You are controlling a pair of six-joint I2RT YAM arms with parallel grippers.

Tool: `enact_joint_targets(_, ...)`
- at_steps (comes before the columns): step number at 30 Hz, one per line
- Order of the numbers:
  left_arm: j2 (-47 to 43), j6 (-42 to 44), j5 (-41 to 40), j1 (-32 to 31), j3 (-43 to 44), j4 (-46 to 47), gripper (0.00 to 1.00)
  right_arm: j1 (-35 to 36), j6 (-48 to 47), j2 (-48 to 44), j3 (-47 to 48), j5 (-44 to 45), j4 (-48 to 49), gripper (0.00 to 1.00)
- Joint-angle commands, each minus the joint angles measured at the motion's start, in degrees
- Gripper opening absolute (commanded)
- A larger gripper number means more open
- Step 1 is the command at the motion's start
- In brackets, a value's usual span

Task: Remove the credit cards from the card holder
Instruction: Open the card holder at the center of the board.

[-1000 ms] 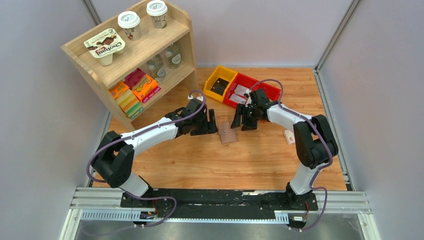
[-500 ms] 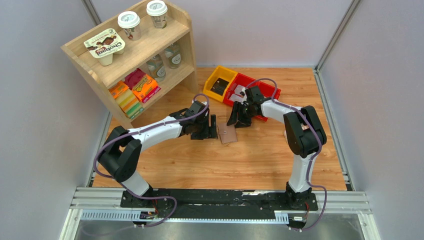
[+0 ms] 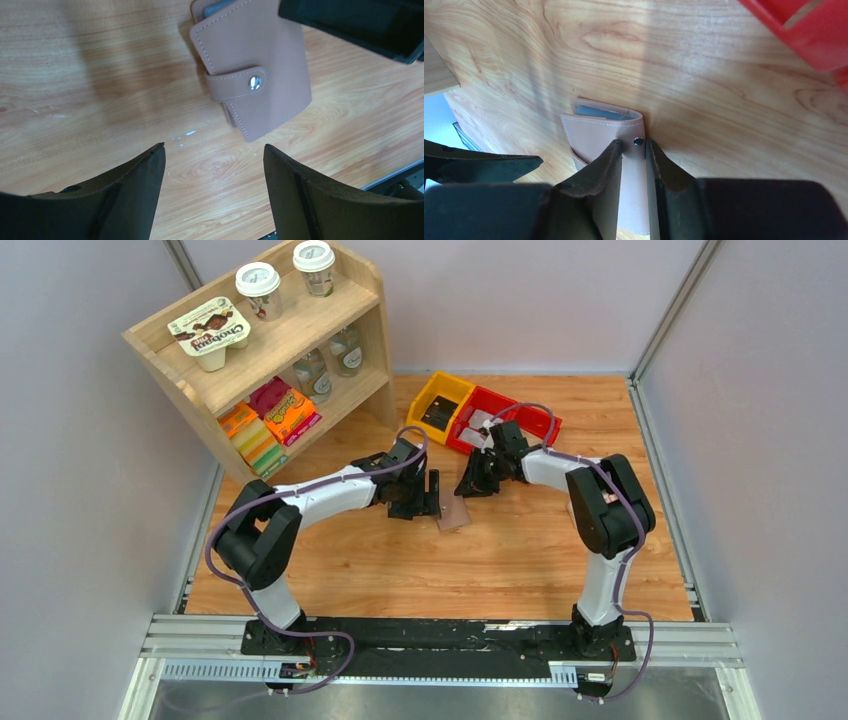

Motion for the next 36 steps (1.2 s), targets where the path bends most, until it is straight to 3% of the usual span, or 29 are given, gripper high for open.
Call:
enact_joint_targets(1,1.12,1.05,0.29,-0.47,2.8,-1.01,0.79,1.99,3.54,-0.74,-4.97,3.28,0.52,0.21)
enact_joint_targets(9,2.52,2.27,-5.24,-2.93,6.22,-5.23,0.72,4.46,8.65,-3.99,-12.09,5.56,6.85,0.02)
enact_joint_targets(14,4.72,4.65,-10.6,-4.68,10.97,-9.45,0.64,4.55,9.62,-5.23,-14.21,6.79,8.7,0.01)
enact_joint_targets(19,9.11,7.19,-14.83,-6.0,17.38,-14.1,0.47,4.63,9.62,-4.52,-14.74,6.71,9.14,0.01)
enact_joint_targets(23,12.46,8.95,-16.59,-7.32,21.07,-16.65,0.4,4.63,9.53,-3.91,-14.47,6.62,9.14,0.01)
enact_joint_targets(31,15.8,10.19,-15.98,-8.9,23.37,-17.27,0.4,4.63,9.53,-2.5,-13.94,6.35,8.79,0.01)
enact_joint_targets(36,17.11,10.1,-15.1,-9.69,23.54,-17.62,0.47,4.63,9.53,-2.15,-13.68,6.53,8.44,0.01)
